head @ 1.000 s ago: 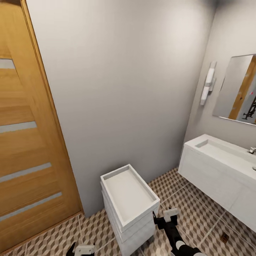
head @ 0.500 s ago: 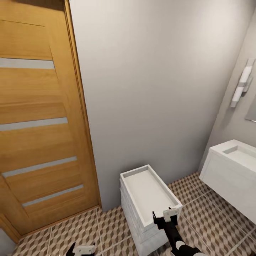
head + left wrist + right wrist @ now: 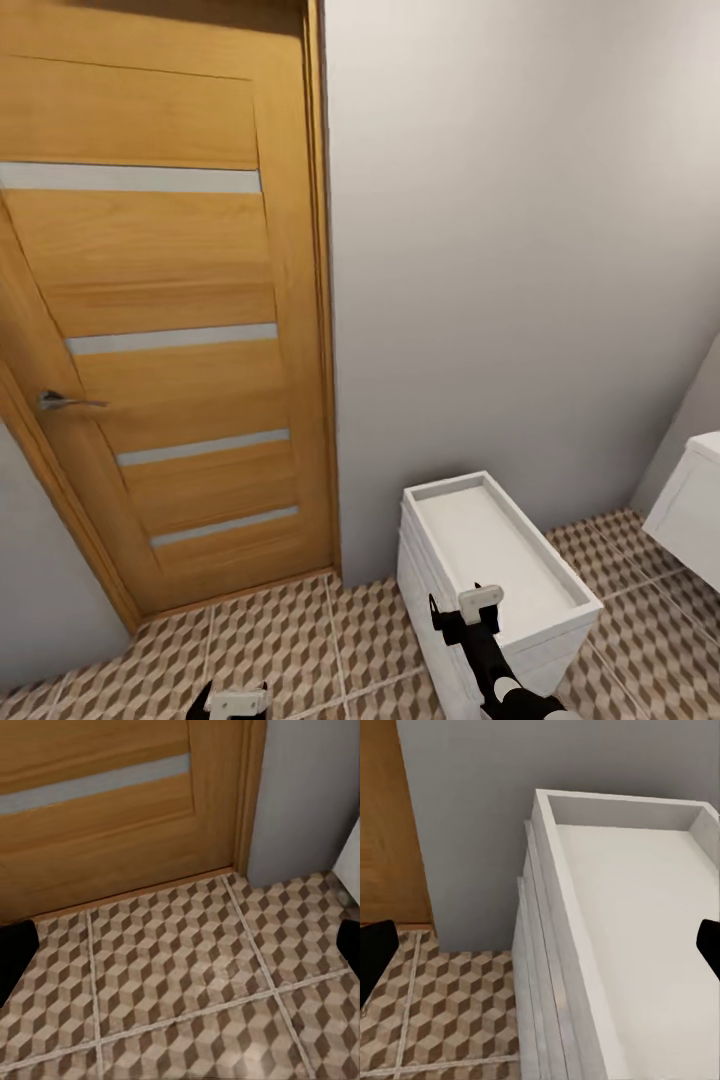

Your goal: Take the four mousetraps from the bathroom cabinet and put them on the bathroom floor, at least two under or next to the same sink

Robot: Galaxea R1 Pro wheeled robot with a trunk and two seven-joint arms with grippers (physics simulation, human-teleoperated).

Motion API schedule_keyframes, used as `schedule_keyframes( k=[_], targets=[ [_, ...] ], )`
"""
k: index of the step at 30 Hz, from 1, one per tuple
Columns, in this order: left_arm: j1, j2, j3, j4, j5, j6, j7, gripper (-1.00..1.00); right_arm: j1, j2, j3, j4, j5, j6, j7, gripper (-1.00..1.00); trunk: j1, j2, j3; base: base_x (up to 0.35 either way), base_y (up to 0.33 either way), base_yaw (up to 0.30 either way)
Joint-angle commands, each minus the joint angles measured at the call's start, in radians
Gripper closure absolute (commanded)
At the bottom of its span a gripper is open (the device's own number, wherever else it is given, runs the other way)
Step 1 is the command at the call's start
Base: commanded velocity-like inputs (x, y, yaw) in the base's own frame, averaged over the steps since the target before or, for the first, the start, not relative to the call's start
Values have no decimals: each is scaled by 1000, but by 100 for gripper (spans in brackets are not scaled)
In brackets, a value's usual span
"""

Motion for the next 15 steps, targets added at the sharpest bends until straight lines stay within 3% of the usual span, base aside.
schedule_keyframes(
  k=[1,15],
  targets=[
    [-2,-1,-8,4,6,-5,2,-100,-1,0,6,1,6,-1,-10,-100,1,-3,-3,0,169,281],
    [-2,-1,-9,4,6,-5,2,-100,-1,0,6,1,6,-1,-10,-100,1,-3,-8,0,31,281]
  ],
)
